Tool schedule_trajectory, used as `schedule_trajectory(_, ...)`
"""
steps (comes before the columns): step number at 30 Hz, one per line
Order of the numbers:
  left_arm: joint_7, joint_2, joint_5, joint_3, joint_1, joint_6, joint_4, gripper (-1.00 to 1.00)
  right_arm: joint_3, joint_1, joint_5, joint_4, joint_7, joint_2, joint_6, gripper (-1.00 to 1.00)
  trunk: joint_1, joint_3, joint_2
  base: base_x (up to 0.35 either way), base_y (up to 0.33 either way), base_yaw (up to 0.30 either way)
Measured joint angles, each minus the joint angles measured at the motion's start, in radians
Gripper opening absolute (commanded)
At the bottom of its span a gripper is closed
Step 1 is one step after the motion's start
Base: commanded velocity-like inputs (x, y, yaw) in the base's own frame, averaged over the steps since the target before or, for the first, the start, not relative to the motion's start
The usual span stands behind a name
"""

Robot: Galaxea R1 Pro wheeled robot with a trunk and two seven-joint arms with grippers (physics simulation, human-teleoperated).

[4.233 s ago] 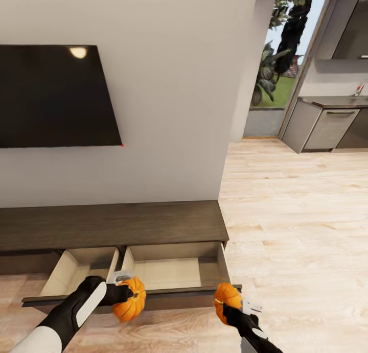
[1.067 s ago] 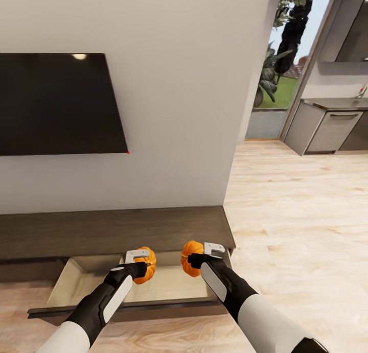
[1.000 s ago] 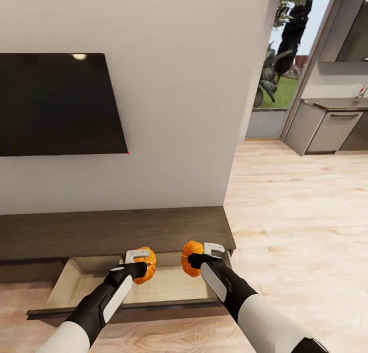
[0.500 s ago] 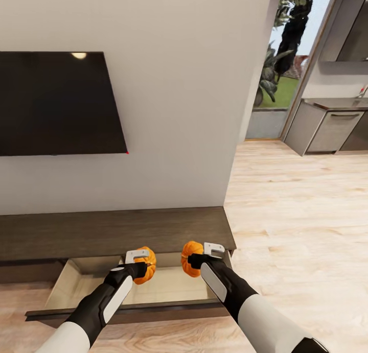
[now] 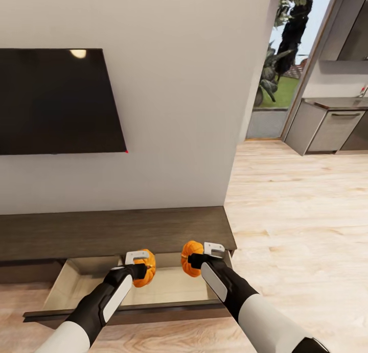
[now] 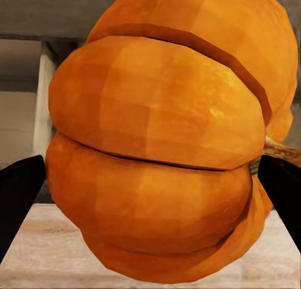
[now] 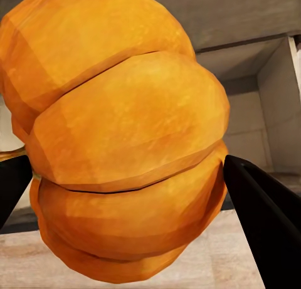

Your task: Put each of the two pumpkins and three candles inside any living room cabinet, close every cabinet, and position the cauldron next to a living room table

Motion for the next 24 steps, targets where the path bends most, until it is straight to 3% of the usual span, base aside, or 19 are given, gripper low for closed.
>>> schedule_trajectory(6,0.003,0.0,-0.004,0.003,-0.001,0.091,-0.004,-1.0,0.0,-0.001,0.001,0.0,0.002,0.0,0.004,-1.0,0.023,-0.019,-0.042,0.0,0.0,0.0)
schedule_trajectory(16,0.004,0.001,-0.007,0.004,-0.001,0.103,-0.004,-1.0,0.003,0.0,-0.002,0.0,-0.002,0.002,0.018,-1.0,0.061,-0.05,-0.112,0.0,0.0,0.0)
schedule_trajectory(20,0.004,0.0,-0.006,0.004,-0.001,0.103,-0.004,-1.0,0.01,0.001,-0.009,-0.001,-0.003,0.004,0.1,-1.0,0.077,-0.063,-0.14,0.0,0.0,0.0)
schedule_trajectory(24,0.004,0.0,-0.006,0.004,-0.001,0.103,-0.004,-1.0,0.011,0.0,-0.009,-0.001,-0.003,0.004,0.126,-1.0,0.092,-0.075,-0.168,0.0,0.0,0.0)
